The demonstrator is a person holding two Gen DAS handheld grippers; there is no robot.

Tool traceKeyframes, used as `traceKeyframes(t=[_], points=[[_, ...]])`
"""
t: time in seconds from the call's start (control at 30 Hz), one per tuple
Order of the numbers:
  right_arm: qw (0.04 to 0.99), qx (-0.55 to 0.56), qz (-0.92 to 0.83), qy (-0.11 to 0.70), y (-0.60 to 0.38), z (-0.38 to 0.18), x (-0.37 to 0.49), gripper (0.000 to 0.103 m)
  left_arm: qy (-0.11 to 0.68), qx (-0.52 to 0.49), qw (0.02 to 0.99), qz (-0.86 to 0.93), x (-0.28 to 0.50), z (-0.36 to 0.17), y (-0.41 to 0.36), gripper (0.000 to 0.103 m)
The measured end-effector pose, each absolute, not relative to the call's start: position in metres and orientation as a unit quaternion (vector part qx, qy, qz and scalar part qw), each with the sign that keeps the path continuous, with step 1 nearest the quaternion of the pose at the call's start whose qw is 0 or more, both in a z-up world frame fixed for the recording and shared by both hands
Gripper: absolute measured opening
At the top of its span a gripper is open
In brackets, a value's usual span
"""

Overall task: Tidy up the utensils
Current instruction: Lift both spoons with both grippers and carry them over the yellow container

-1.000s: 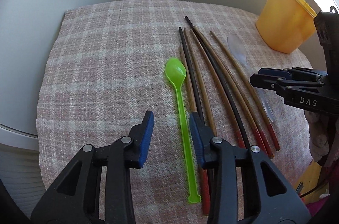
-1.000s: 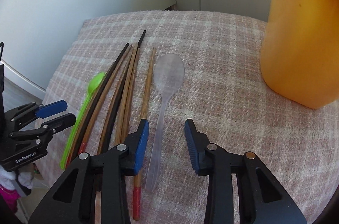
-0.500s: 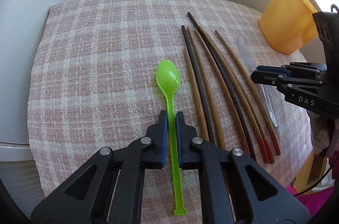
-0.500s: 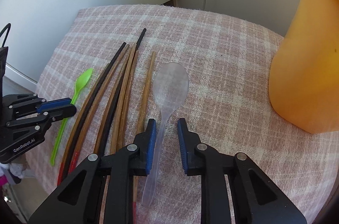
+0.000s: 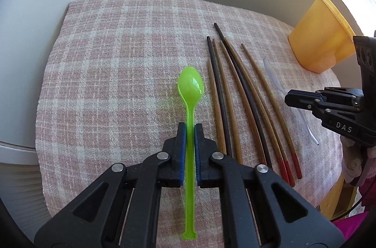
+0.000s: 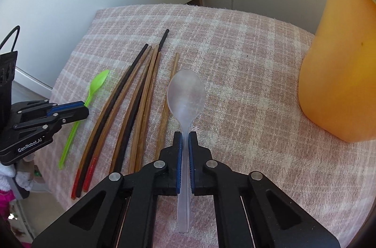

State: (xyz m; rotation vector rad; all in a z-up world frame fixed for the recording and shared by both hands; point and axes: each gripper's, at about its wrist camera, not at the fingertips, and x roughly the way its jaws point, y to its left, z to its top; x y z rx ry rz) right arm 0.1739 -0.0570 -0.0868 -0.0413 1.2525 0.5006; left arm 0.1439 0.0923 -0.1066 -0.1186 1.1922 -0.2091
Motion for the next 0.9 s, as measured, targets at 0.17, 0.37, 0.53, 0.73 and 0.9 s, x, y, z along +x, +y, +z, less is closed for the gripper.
traceKeyframes(t=[0.17,0.37,0.53,0.73,0.9], points=[[0.793,-0.016,0.259,0.551,-0.067,-0.070,0.161,0.004,0.530,-0.083,0.840,-0.078,0.136,-0.077,0.102,0.004],[0.800,0.000,0.290,0.524,-0.088,-0.060,0.152,0.004,0.500,-0.107,0.857,-0.067,0.125,-0.045,0.087,0.004],[0.808,0.022,0.317,0.496,-0.111,-0.049,0.137,0.004,0.462,-0.122,0.876,-0.068,0.119,-0.009,0.058,0.004],[0.830,0.022,0.334,0.446,-0.142,-0.013,0.122,0.004,0.414,-0.129,0.896,-0.094,0.128,0.031,0.009,0.004],[0.860,0.001,0.328,0.392,-0.163,0.026,0.113,0.004,0.393,-0.141,0.900,-0.125,0.152,0.046,-0.023,0.004]])
